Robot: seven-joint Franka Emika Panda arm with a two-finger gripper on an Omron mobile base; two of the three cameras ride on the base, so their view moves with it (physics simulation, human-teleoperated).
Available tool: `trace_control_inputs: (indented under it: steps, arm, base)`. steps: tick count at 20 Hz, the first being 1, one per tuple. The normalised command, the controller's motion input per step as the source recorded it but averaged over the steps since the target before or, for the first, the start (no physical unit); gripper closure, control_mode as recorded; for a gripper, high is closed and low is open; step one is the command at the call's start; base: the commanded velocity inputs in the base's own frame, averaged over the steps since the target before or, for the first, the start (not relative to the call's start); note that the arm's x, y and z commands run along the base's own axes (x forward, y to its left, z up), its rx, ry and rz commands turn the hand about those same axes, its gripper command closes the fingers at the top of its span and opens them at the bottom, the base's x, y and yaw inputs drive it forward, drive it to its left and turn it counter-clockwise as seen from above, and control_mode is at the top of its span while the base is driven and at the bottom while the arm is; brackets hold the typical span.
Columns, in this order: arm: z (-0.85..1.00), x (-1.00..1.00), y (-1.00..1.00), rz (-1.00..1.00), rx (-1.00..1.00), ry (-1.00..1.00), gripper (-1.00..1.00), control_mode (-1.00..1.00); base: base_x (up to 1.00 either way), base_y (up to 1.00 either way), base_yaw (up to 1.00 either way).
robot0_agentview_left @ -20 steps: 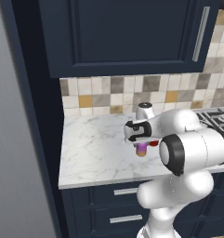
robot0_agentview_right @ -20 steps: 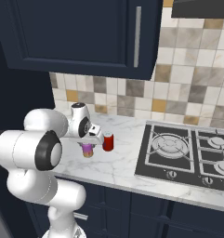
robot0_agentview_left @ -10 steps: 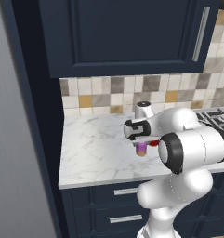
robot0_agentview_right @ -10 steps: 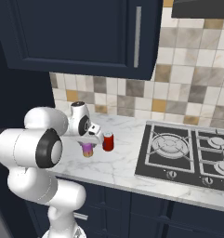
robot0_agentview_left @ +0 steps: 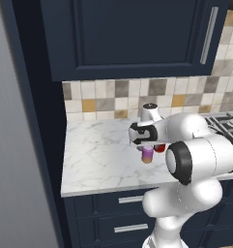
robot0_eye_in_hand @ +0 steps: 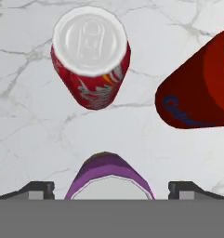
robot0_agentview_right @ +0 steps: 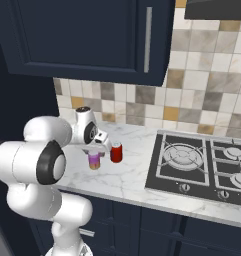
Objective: Four empty soda cans are scattered around the kitchen. Gather all the cans and cluster them next to the stove for recycling.
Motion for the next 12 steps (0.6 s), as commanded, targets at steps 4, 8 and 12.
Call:
trace_control_inputs:
  steps: [4,8,12]
  arm:
    - [0.34,-0.01,0.01,0.00,0.00,-0.13,-1.00,-1.00]
    - [0.31,-0.25,0.00,-0.03,0.00,-0.12,-1.00,-1.00]
    - [0.24,-0.39,0.00,-0.07,0.00,-0.16,-1.00,-1.00]
  base:
    - [0.00,0.00,0.00]
    - [0.00,0.00,0.00]
    - [0.00,0.00,0.00]
